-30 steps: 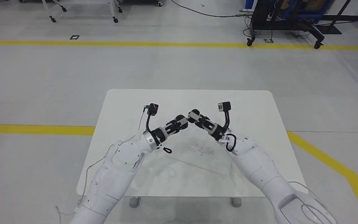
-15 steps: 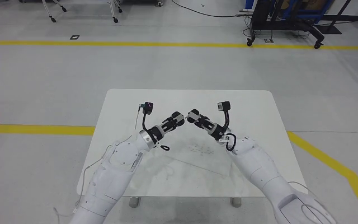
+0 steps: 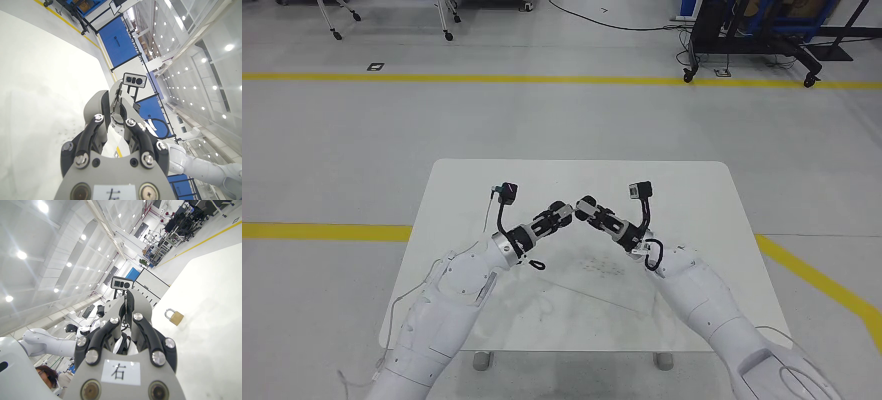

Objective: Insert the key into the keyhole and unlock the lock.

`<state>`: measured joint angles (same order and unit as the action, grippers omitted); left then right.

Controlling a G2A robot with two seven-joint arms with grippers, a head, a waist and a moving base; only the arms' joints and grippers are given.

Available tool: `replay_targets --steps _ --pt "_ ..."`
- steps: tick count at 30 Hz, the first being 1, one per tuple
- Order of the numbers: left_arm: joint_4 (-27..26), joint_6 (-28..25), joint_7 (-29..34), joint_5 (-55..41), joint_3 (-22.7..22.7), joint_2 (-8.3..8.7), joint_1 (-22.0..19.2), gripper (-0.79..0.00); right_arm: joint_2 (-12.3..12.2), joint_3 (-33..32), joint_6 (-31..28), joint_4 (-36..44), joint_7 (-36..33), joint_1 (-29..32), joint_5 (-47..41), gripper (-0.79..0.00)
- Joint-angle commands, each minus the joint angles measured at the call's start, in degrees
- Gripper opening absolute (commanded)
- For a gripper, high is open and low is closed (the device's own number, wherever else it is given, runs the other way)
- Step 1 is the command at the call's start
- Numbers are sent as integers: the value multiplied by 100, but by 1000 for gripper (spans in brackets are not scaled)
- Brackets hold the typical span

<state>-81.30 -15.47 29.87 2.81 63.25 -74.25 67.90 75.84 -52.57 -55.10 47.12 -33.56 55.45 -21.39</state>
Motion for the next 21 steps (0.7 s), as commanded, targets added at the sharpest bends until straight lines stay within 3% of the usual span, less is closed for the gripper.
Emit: replay_targets --steps 1,7,11,12,21 --pt "16 32 9 64 -11 3 -9 -665 8 0 3 5 -9 -1 -6 -785" --pt "21 54 -11 67 -22 2 -16 -665 35 14 33 2 -54 -13 28 -785" --pt "21 58 -29 86 -19 5 -16 -727 44 5 32 -25 -79 -10 23 -785" --pt "19 60 -33 96 -20 6 -15 -782 46 1 37 -36 -97 -11 24 -785" --pt "13 15 -85 414 -56 20 -24 -785 55 -29 53 -69 -228 -13 23 -785"
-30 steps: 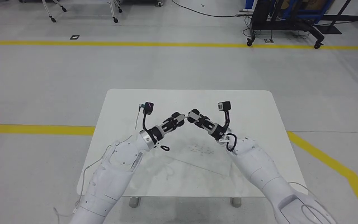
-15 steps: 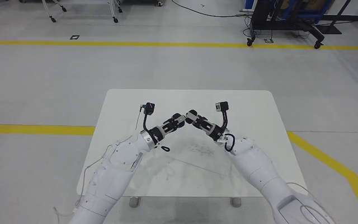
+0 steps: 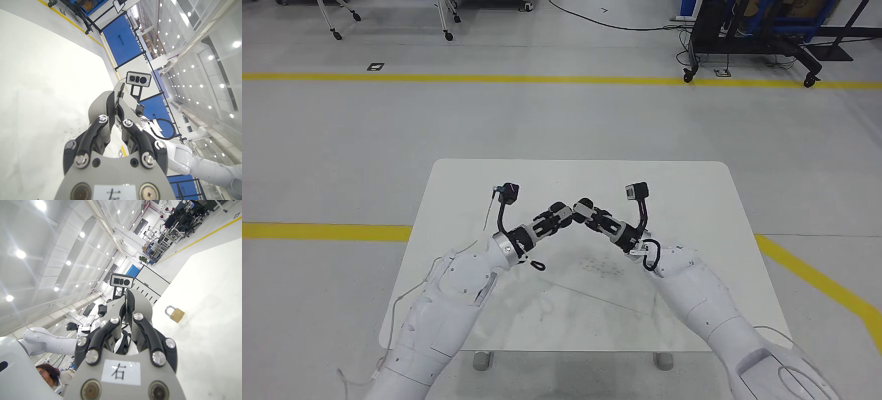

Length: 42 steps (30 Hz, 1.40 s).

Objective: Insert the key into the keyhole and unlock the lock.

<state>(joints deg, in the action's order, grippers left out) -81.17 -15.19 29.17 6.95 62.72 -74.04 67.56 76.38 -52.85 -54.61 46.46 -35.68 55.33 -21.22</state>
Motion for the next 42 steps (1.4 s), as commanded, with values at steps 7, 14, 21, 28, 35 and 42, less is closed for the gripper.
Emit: replay_targets --steps 7,14,21,28,35,42 --pt "-26 -47 -43 55 1 6 15 -785 8 -40 -45 7 -56 2 -22 0" --pt "-46 -205 -44 329 65 39 4 -785 8 -54 -51 1 -50 2 -35 0" --pt "-46 -205 -44 329 65 39 4 -785 8 -54 -51 1 -50 2 -35 0" --pt "-143 -141 65 214 78 51 79 -785 -199 -384 -152 -78 -42 -172 1276 0" --pt "-166 -194 588 237 38 87 45 -785 -503 -789 -109 442 -627 10 1859 -305" --pt "-169 -483 853 296 0 118 11 -785 -599 -794 176 821 -1326 243 993 -456"
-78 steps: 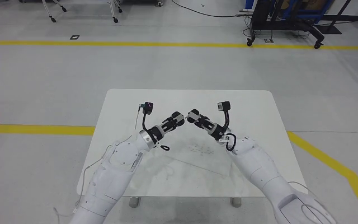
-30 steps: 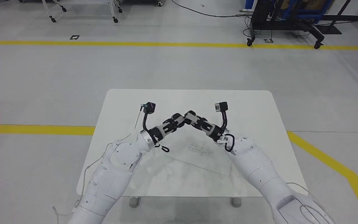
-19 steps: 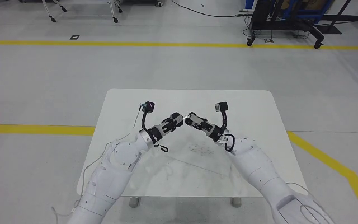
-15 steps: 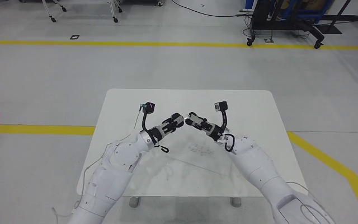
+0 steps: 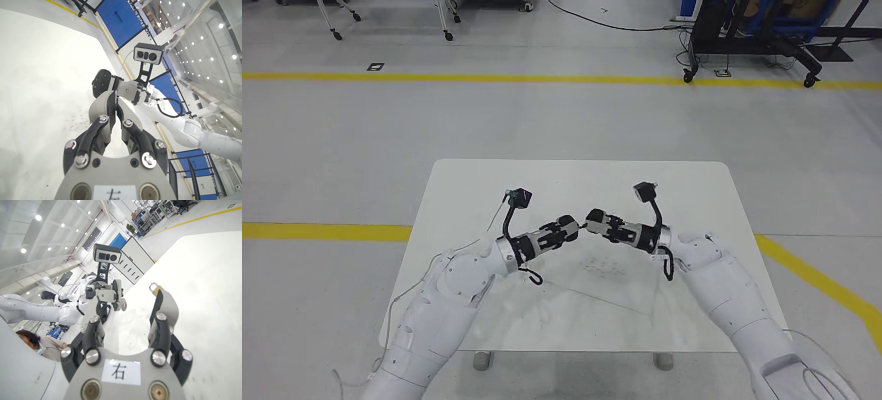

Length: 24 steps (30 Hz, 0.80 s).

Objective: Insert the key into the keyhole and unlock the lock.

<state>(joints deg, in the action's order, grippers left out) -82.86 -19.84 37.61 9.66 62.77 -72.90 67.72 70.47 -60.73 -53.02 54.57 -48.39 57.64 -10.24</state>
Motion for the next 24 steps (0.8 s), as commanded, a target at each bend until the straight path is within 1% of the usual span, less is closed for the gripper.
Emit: replay_targets --steps 1,6,8,12,14,15,18,24 --pt "3 -22 9 34 -6 6 -5 -785 -16 -11 22 16 -90 25 -187 -459" --pt "-11 -65 -16 138 -10 24 -1 -785 -44 7 36 24 -293 55 -447 -511" --pt "-17 -60 -25 161 -25 27 4 -785 -56 27 72 46 -359 59 -513 -511" --pt "-20 -54 16 212 -62 34 -8 -785 -81 66 115 86 -402 67 -538 -486" --pt "-13 -43 51 190 -75 38 -18 -785 -89 92 113 86 -400 69 -541 -502" --pt "-10 -43 59 182 -76 40 -24 -785 -93 102 111 77 -398 65 -519 -529" --pt "1 -56 47 199 -85 44 -32 -785 -99 132 90 64 -377 74 -511 -785" --pt "18 -60 -6 243 -129 47 -53 -785 -120 171 57 16 -345 87 -553 -785"
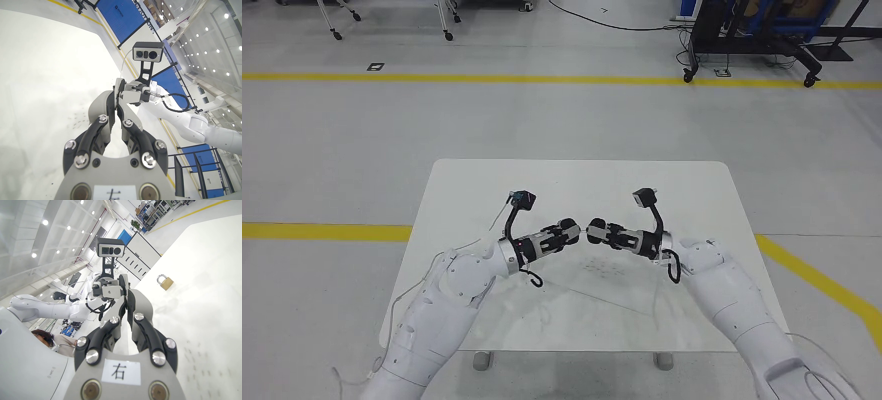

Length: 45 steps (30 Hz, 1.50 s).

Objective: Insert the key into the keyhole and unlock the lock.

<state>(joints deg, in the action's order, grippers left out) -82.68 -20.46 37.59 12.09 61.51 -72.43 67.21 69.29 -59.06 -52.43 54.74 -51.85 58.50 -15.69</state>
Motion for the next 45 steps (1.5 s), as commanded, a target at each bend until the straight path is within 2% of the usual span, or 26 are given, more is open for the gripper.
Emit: replay_targets --steps 1,6,7,9,10,18,27,29,31,34,37,38,40,42,43,45 --pt "2 2 -9 0 -8 1 -3 -785 -5 12 -5 0 5 3 -13 -785" --pt "-7 -6 -112 41 -8 8 -4 -785 -33 87 7 109 -7 51 -90 -785" --pt "-8 -8 -156 39 -1 9 2 -696 -41 102 12 133 -12 62 -93 -785" --pt "-13 -8 -202 46 9 12 7 -453 -59 119 4 171 -4 86 -109 -785" --pt "-13 1 -234 51 18 14 12 0 -68 123 -2 187 2 98 -121 -785" --pt "-10 91 -396 59 82 24 35 0 -174 -9 -119 270 119 218 -352 -785" --pt "-10 91 -396 59 82 24 35 0 -174 -9 -119 270 119 218 -352 -785" --pt "-182 184 -455 342 132 47 53 0 -174 -9 -119 270 119 218 -352 -785" --pt "-512 418 -525 799 293 102 147 0 -174 -9 -119 270 119 218 -352 -785" --pt "-1207 895 -370 1425 793 238 507 0 -174 -9 -119 270 119 218 -352 -785" --pt "-1806 1416 277 2081 1256 376 835 0 -174 -9 -119 270 119 218 -352 -785" --pt "-2049 1645 747 2378 1366 427 906 0 -174 -9 -119 270 119 218 -352 -785" --pt "-2257 2061 1305 2695 1408 466 946 0 -174 -9 -119 270 119 218 -352 -785" --pt "-2323 2859 1765 3087 1296 467 874 0 -174 -9 -119 270 119 218 -352 -785" --pt "-2268 3033 1912 3131 1213 458 825 0 -174 -9 -119 270 119 218 -352 -785" --pt "-1877 3574 2377 4021 819 449 511 0 -174 -9 -119 270 119 218 -352 -785"
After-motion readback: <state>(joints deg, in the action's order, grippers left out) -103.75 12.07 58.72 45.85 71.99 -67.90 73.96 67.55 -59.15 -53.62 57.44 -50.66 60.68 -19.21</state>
